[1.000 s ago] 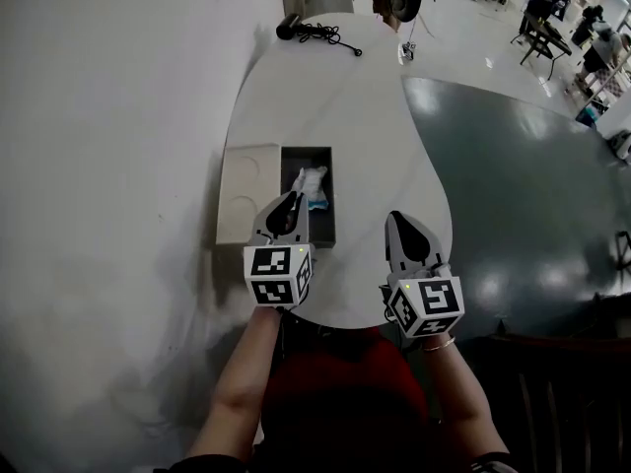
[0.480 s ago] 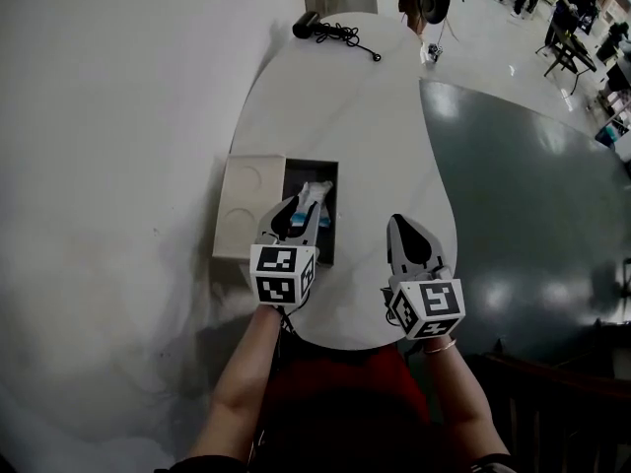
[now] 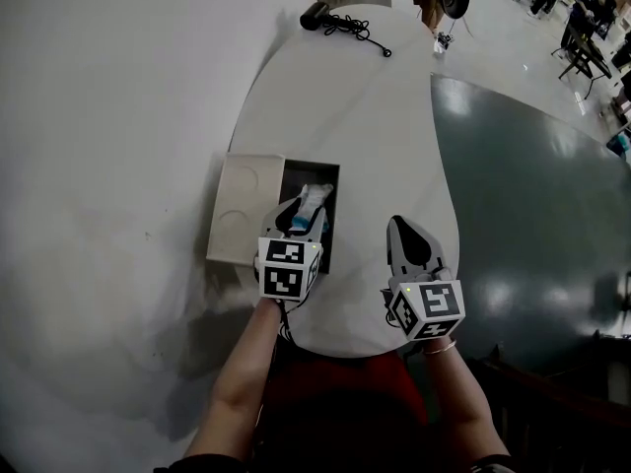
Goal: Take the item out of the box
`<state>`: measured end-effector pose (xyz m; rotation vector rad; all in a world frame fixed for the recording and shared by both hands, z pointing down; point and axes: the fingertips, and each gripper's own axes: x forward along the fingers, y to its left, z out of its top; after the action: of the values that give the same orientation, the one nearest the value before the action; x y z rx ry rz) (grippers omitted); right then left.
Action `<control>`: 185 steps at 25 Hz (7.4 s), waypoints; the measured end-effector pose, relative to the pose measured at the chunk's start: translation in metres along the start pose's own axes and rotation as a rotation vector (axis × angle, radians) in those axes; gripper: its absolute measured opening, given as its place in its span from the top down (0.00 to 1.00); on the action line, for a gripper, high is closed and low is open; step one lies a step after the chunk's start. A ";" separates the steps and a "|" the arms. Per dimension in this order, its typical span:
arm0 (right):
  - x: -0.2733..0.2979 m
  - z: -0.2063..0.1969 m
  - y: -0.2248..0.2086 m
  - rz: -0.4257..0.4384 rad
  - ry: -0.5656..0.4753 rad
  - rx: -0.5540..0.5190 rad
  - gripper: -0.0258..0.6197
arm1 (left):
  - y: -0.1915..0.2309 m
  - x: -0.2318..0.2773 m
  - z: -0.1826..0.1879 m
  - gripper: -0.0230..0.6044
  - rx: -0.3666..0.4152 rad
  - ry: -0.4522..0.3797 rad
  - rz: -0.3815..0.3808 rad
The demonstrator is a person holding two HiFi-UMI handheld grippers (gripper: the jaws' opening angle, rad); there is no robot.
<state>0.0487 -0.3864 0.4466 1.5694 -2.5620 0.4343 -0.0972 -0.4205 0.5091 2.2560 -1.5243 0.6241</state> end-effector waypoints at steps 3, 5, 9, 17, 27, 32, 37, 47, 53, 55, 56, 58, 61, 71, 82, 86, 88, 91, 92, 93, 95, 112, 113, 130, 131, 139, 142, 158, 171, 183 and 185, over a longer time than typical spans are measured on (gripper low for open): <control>0.004 -0.003 -0.004 0.006 0.008 0.007 0.94 | -0.001 0.008 -0.003 0.70 0.019 0.033 0.010; 0.008 -0.005 -0.006 0.011 0.013 0.011 0.94 | -0.001 0.015 -0.004 0.69 0.028 0.057 0.014; 0.013 -0.007 -0.009 0.019 0.020 0.019 0.94 | 0.001 0.023 -0.004 0.67 0.082 0.109 0.024; 0.020 -0.011 -0.018 0.026 0.029 0.035 0.94 | 0.005 0.035 -0.016 0.66 0.223 0.255 0.000; 0.024 -0.014 -0.024 0.031 0.037 0.047 0.94 | -0.001 0.049 -0.034 0.66 0.371 0.414 -0.037; 0.025 -0.013 -0.028 0.032 0.039 0.054 0.94 | 0.000 0.055 -0.039 0.66 0.443 0.495 -0.056; 0.025 -0.015 -0.033 0.025 0.043 0.060 0.94 | 0.013 0.061 -0.040 0.66 0.547 0.565 -0.016; 0.030 -0.020 -0.040 0.023 0.057 0.071 0.94 | 0.010 0.069 -0.055 0.70 0.614 0.671 -0.065; 0.030 -0.022 -0.043 0.018 0.064 0.073 0.94 | 0.010 0.071 -0.063 0.73 0.648 0.732 -0.069; 0.030 -0.022 -0.044 0.019 0.065 0.072 0.94 | 0.010 0.071 -0.065 0.74 0.655 0.748 -0.073; 0.030 -0.021 -0.043 0.020 0.065 0.072 0.94 | 0.010 0.071 -0.066 0.74 0.662 0.754 -0.075; 0.030 -0.021 -0.043 0.023 0.064 0.070 0.94 | 0.009 0.071 -0.067 0.76 0.676 0.766 -0.075; 0.029 -0.020 -0.041 0.027 0.063 0.069 0.94 | 0.009 0.071 -0.069 0.77 0.689 0.774 -0.080; 0.023 -0.019 -0.031 0.039 0.064 0.076 0.94 | 0.007 0.068 -0.071 0.83 0.751 0.776 -0.108; 0.010 -0.013 -0.030 0.031 0.056 0.057 0.94 | -0.002 0.053 -0.066 0.85 0.720 0.694 -0.102; 0.006 -0.014 -0.026 0.032 0.056 0.055 0.94 | -0.001 0.044 -0.062 0.86 0.681 0.646 -0.068; 0.004 -0.014 -0.021 0.035 0.056 0.054 0.94 | -0.001 0.039 -0.058 0.86 0.662 0.622 -0.050; 0.000 -0.013 -0.016 0.036 0.053 0.050 0.94 | 0.001 0.031 -0.053 0.86 0.643 0.588 -0.014; -0.001 -0.013 -0.014 0.037 0.052 0.048 0.94 | 0.002 0.029 -0.051 0.86 0.632 0.573 -0.002; -0.002 -0.012 -0.013 0.037 0.050 0.046 0.94 | 0.002 0.027 -0.049 0.86 0.617 0.558 0.008; -0.005 -0.011 -0.010 0.036 0.047 0.043 0.94 | 0.003 0.023 -0.045 0.86 0.581 0.524 0.020; -0.019 0.002 0.009 0.024 0.019 0.004 0.94 | -0.012 -0.004 -0.007 0.87 0.422 0.291 0.033; -0.020 0.002 0.010 0.022 0.017 0.002 0.94 | -0.012 -0.006 -0.004 0.87 0.415 0.274 0.035; -0.032 0.021 0.031 0.012 -0.025 -0.041 0.94 | -0.017 -0.056 0.043 0.87 0.211 0.014 0.017; -0.033 0.023 0.033 0.010 -0.027 -0.044 0.94 | -0.018 -0.060 0.046 0.87 0.203 -0.002 0.014; -0.037 0.026 0.032 -0.022 -0.034 -0.036 0.94 | -0.033 -0.082 0.064 0.87 0.179 -0.099 -0.028; -0.039 0.026 0.032 -0.036 -0.033 -0.034 0.94 | -0.040 -0.088 0.067 0.87 0.159 -0.130 -0.052; -0.041 0.037 0.045 -0.048 -0.058 -0.026 0.94 | -0.033 -0.116 0.077 0.87 0.048 -0.263 -0.111; -0.033 0.043 0.055 -0.035 -0.059 -0.026 0.94 | -0.022 -0.125 0.076 0.87 -0.006 -0.297 -0.117; -0.033 0.049 0.059 -0.031 -0.076 -0.048 0.94 | -0.017 -0.131 0.076 0.87 -0.023 -0.322 -0.107; -0.034 0.049 0.058 -0.031 -0.075 -0.046 0.94 | -0.018 -0.132 0.075 0.87 -0.027 -0.324 -0.104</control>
<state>0.0164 -0.3472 0.3806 1.6376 -2.5780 0.3167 -0.1111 -0.3501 0.3741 2.4888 -1.5295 0.2140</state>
